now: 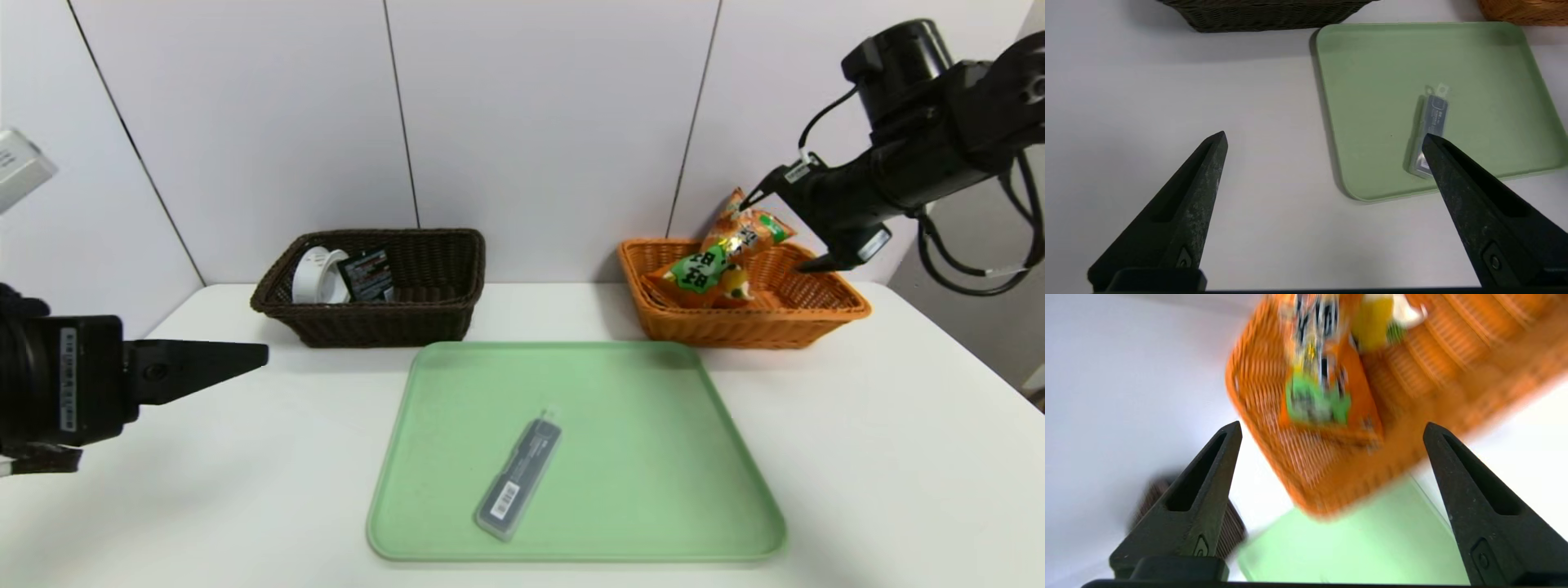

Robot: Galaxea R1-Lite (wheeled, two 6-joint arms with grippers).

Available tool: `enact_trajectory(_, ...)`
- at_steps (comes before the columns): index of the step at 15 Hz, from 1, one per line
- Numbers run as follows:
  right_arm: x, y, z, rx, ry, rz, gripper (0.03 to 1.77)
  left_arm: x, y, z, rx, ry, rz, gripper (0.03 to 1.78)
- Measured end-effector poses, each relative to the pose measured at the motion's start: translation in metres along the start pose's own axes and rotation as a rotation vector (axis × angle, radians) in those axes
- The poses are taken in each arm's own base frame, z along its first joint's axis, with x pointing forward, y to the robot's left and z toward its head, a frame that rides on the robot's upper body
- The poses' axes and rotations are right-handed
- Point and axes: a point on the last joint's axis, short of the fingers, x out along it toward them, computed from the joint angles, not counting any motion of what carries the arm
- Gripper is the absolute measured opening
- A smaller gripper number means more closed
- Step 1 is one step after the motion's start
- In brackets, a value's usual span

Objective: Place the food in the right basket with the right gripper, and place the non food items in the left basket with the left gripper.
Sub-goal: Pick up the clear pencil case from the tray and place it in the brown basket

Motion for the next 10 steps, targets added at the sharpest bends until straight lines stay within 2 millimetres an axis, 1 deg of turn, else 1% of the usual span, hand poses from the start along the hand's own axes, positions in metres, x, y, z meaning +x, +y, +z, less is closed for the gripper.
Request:
enact_trajectory(1, -0.021, 0.000, -0.008, -0.078, 0.002, -0.022, 1.56, 0.007, -0.009, 0.004, 0.020, 0.015, -0.032, 1.69)
enact_trajectory(2, -0.039, -0.001, -0.016, -0.164, -0.007, -0.054, 1.58, 0.014, -0.018, 0.006, 0.039, 0.028, -0.063, 1.69)
enact_trajectory(3, -0.053, -0.004, -0.021, -0.254, -0.023, -0.083, 1.60, 0.023, -0.029, 0.006, 0.063, 0.045, -0.097, 1.69)
enact_trajectory(6, -0.093, -0.019, -0.026, -0.583, -0.073, -0.124, 1.63, 0.052, -0.063, 0.001, 0.128, 0.093, -0.180, 1.69)
enact_trajectory(8, -0.112, -0.035, -0.029, -0.783, -0.051, -0.124, 1.65, 0.076, -0.087, -0.006, 0.164, 0.120, -0.222, 1.69)
enact_trajectory(9, -0.119, -0.040, -0.030, -0.843, -0.037, -0.108, 1.66, 0.087, -0.099, -0.011, 0.181, 0.136, -0.237, 1.69)
enact_trajectory(10, -0.124, -0.044, -0.031, -0.864, -0.031, -0.100, 1.66, 0.099, -0.109, -0.015, 0.201, 0.161, -0.243, 1.69)
